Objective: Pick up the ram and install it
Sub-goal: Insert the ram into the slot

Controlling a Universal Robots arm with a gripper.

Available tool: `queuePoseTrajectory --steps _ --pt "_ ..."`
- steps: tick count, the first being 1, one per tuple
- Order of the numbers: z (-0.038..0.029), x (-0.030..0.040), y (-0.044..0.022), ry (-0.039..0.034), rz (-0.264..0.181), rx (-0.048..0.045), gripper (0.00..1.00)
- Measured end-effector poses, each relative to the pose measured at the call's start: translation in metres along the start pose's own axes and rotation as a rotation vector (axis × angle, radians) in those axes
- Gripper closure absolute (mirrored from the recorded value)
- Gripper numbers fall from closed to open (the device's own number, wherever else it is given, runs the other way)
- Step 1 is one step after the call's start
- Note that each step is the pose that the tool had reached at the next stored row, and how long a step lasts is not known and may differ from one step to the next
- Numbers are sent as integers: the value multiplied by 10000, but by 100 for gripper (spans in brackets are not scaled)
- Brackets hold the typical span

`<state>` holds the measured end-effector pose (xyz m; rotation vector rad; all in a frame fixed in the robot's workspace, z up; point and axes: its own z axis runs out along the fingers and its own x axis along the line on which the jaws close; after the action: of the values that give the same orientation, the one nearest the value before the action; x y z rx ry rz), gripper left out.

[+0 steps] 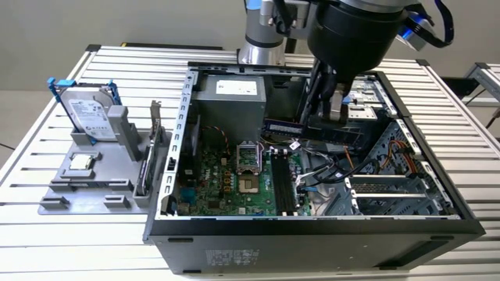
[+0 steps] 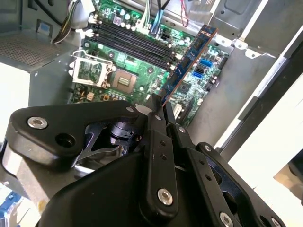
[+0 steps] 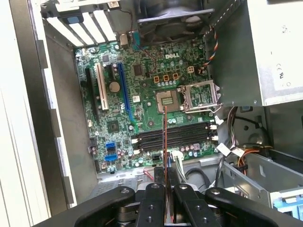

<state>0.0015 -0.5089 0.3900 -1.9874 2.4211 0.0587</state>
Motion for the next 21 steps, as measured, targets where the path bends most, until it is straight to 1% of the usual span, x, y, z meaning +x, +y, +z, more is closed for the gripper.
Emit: queuePoseTrajectory --steps 21 --pt "0 0 0 -24 1037 32 100"
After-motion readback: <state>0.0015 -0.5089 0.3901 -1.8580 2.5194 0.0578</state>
